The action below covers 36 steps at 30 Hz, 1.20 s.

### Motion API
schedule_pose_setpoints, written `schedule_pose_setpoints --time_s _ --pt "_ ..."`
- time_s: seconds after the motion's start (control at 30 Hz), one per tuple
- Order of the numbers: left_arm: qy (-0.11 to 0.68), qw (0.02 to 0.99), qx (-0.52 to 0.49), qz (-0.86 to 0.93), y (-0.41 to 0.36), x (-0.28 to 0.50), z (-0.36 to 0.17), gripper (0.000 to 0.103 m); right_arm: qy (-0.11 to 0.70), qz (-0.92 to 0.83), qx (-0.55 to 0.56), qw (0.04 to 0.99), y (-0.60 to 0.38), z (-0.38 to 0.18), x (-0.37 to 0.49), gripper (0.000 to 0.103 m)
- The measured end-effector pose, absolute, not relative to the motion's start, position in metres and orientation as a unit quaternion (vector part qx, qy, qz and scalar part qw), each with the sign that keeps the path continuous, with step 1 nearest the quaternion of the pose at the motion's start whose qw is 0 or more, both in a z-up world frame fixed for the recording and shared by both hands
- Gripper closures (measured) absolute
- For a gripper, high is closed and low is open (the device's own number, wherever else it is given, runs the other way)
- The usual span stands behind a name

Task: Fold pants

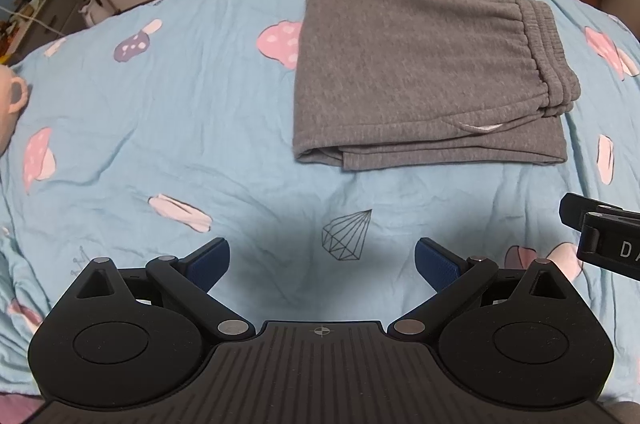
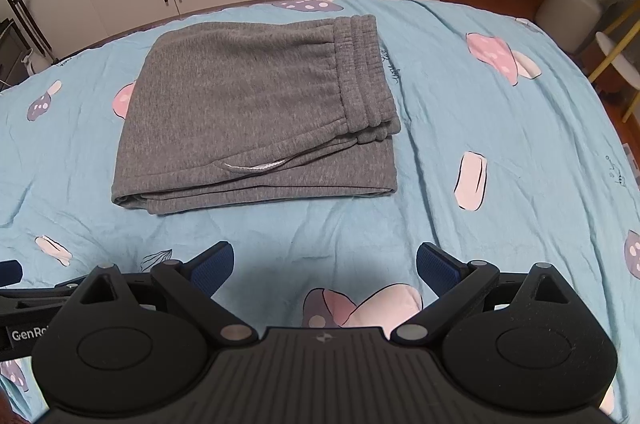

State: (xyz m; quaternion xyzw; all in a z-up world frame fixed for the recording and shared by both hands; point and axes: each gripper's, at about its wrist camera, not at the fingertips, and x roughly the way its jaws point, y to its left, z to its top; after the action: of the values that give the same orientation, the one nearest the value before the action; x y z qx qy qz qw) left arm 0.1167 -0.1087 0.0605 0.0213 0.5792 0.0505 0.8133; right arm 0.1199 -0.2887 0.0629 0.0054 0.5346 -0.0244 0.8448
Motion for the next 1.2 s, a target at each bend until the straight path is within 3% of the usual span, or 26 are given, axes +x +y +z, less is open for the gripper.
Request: schedule_pose_setpoints --time_s 1.2 --pt "0.581 0.813 0.021 0.040 -0.1103 0.1167 0.0582 0.001 0.536 -0.023 0.001 0.844 -0.2857 0.0604 0.1159 0.005"
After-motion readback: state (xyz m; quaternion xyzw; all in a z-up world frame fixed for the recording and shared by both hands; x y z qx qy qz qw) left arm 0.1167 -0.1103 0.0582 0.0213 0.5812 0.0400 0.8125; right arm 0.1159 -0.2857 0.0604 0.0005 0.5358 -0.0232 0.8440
